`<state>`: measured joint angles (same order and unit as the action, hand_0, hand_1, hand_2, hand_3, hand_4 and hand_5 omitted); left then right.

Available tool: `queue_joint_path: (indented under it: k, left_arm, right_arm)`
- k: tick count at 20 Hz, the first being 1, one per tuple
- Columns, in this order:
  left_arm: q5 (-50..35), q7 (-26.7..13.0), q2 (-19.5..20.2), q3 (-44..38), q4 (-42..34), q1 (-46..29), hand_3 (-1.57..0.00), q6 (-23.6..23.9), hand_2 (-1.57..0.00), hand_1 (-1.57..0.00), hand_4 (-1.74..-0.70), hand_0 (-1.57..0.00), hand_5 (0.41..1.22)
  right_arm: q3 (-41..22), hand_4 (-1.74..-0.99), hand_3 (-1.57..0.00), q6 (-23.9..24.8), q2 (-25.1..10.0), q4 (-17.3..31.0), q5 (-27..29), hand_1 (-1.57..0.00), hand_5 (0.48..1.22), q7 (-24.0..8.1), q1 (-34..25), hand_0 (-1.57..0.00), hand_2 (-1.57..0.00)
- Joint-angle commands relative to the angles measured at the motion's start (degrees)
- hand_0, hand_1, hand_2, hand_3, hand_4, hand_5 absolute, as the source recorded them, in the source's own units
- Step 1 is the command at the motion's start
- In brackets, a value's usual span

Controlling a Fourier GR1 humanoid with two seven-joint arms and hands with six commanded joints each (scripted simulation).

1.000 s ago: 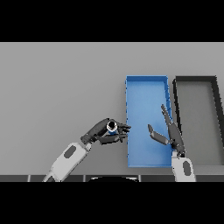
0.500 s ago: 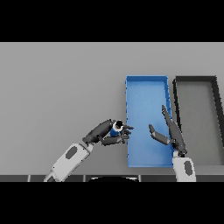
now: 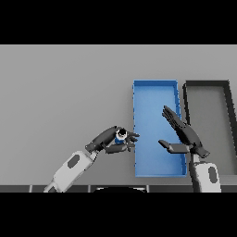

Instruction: Pick up the blue pipe and place it into the blue bin.

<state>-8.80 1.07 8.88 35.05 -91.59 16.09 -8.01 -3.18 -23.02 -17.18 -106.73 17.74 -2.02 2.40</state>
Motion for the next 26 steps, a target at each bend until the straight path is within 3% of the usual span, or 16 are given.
queue_joint_path:
  k: [1, 6, 9, 13, 16, 20, 23, 24, 25, 26]
  left_arm:
    - [0.3, 0.0, -0.2, 0.2, 0.3, 0.1, -1.44, 0.1, -1.57, -1.57, -1.73, -1.57, 1.221]
    - [0.7, -1.8, 0.1, 0.5, -0.4, 1.5, -1.44, 0.5, -1.57, -1.57, -1.73, -1.57, 1.221]
    - [0.9, -1.2, 0.5, 1.1, -0.2, 0.4, -1.44, 0.5, -1.57, -1.57, -1.73, -1.57, 1.221]
    - [0.4, -0.4, 0.7, 0.9, 0.1, 1.2, -1.44, -0.1, -1.57, -1.57, -1.73, -1.57, 1.221]
    - [0.1, 1.3, 0.1, 0.8, 1.2, 1.7, -1.51, -1.1, -1.57, -1.57, -1.59, -1.57, 1.221]
    - [0.7, 0.8, 0.0, 0.5, 1.7, 2.5, -1.54, -1.6, -1.57, -1.57, -1.51, -1.57, 1.221]
    - [1.4, 1.3, 0.2, 0.2, 2.1, 1.7, -1.56, -1.9, -1.57, -1.57, -1.47, -1.57, 1.221]
    - [0.8, -0.4, 0.3, -0.2, 1.3, 1.7, -1.56, -1.8, -1.57, -1.57, -1.52, -1.57, 1.221]
    - [1.5, -0.1, -0.5, 0.3, 1.8, 1.9, -1.28, -1.6, -1.57, -1.57, -1.57, -1.57, 1.221]
    - [3.3, -1.9, 0.0, 0.8, 1.5, 2.1, -1.19, -0.8, -1.57, -1.57, -1.6, -1.57, 1.221]
  right_arm:
    - [-0.5, -1.313, 0.0, -1.6, -1.5, -1.0, 3.1, 0.0, 0.517, -3.1, -1.8, 0.0, 0.0]
    - [-4.6, -1.34, 0.0, -6.6, -6.4, -5.9, 11.6, 0.0, 0.499, -10.6, -10.5, 0.0, 0.0]
    - [-7.5, -1.328, 0.0, -7.5, -6.7, -6.7, 11.5, 0.0, 0.486, -13.7, -15.0, 0.0, 0.0]
    - [-11.8, -1.307, 0.0, -8.5, -4.2, -6.3, 10.7, 0.0, 0.497, -16.1, -20.4, 0.0, 0.0]
    - [-14.0, -1.256, 0.0, -9.6, -2.2, -4.4, 9.0, 0.0, 0.517, -17.0, -24.3, 0.0, 0.0]
    - [-16.3, -1.218, 0.0, -9.5, 0.8, -0.8, 6.9, 0.0, 0.509, -19.2, -28.1, 0.0, 0.0]
    - [-17.5, -1.21, 0.0, -9.8, 3.3, 2.0, 6.9, 0.0, 0.498, -21.0, -31.2, 0.0, -0.01]
    - [-17.5, -1.236, -0.03, -10.2, 3.7, 2.9, 7.4, -0.03, 0.493, -21.6, -32.3, -0.02, -0.05]
    - [-17.9, -1.291, -0.12, -10.4, 4.3, 3.7, 7.3, -0.14, 0.483, -22.0, -33.4, -0.11, -0.16]
    - [-18.3, -1.348, -0.25, -10.9, 4.7, 3.7, 7.2, -0.3, 0.477, -21.9, -34.0, -0.26, -0.31]
